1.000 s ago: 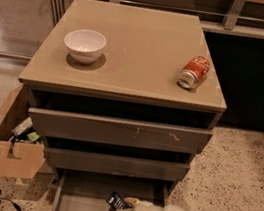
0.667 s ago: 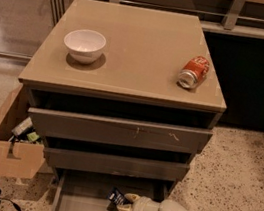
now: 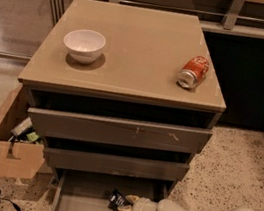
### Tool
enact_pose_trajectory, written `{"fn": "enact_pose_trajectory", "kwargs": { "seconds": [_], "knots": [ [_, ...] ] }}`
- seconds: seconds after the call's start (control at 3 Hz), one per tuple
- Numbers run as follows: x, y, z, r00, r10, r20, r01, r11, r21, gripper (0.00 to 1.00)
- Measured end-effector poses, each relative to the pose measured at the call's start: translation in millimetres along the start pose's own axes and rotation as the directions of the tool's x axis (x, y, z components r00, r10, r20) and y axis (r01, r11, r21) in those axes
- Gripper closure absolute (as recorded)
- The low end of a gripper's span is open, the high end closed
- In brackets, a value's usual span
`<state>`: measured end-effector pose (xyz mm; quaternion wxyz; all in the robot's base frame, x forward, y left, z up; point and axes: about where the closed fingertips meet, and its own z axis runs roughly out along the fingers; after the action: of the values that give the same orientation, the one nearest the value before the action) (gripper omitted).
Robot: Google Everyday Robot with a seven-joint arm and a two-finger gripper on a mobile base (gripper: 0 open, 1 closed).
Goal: Place rxbar blueberry into bottom drawer
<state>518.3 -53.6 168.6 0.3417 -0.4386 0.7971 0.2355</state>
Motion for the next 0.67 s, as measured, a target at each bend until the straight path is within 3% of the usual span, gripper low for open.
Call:
{"fn": "enact_pose_trajectory", "kwargs": {
  "seconds": [0.67],
  "knots": [
    [36, -12, 45, 0.998, 0.002, -0.056, -0.006, 0.9972, -0.075, 1.00]
  ]
}}
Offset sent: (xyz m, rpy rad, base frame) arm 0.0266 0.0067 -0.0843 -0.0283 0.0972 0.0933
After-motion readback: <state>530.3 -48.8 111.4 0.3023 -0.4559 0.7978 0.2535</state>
